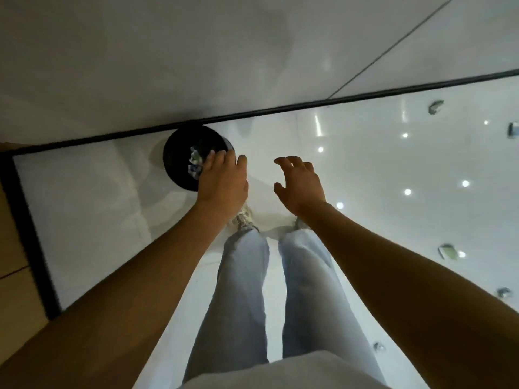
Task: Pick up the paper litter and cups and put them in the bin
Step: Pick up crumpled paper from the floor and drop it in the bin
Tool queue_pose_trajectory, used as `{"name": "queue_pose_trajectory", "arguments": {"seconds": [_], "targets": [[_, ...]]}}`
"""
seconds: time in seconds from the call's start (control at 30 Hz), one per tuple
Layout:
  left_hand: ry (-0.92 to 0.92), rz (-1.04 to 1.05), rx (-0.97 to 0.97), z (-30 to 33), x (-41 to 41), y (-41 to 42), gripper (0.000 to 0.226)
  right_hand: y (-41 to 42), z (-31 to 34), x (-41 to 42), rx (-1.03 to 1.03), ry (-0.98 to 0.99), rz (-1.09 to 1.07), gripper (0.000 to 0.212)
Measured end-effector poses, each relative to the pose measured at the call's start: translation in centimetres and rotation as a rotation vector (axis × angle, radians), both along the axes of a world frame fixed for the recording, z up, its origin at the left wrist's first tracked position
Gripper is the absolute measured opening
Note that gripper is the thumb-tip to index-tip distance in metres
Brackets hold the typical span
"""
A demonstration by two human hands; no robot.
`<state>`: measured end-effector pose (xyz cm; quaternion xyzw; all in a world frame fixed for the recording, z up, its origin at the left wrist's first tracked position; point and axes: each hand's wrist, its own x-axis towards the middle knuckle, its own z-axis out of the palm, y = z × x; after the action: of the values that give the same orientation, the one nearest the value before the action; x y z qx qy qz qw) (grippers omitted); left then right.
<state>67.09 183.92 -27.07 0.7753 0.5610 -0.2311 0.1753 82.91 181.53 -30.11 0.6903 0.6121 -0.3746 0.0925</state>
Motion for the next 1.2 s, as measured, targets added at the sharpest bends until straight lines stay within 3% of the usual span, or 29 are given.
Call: {"name": "queue_pose_trajectory", "arguments": {"seconds": [0.23, 0.43, 0.87, 1.2], "targets": [[-0.045, -0.388, -0.036, 3.0, 12.1, -1.1, 0.041, -6.8, 4.3, 11.0, 0.052, -0.035, -0.462, 0.054], [-0.07, -0.616, -0.059, 5.0, 22.9, -6.6, 0.038, -15.0, 5.9, 19.0, 0.076, -0.035, -0.822, 0.052], [-0.051, -0.944, -0.129, 6.5, 43.9, -22.4, 0.046, -34.3, 6.4, 34.0, 0.03, -0.014, -1.263, 0.052], [0.009, -1.316, -0.138, 5.5, 55.1, -30.4, 0.043, -43.7, 6.1, 39.7, 0.069, -0.003, -1.658, 0.052]]}}
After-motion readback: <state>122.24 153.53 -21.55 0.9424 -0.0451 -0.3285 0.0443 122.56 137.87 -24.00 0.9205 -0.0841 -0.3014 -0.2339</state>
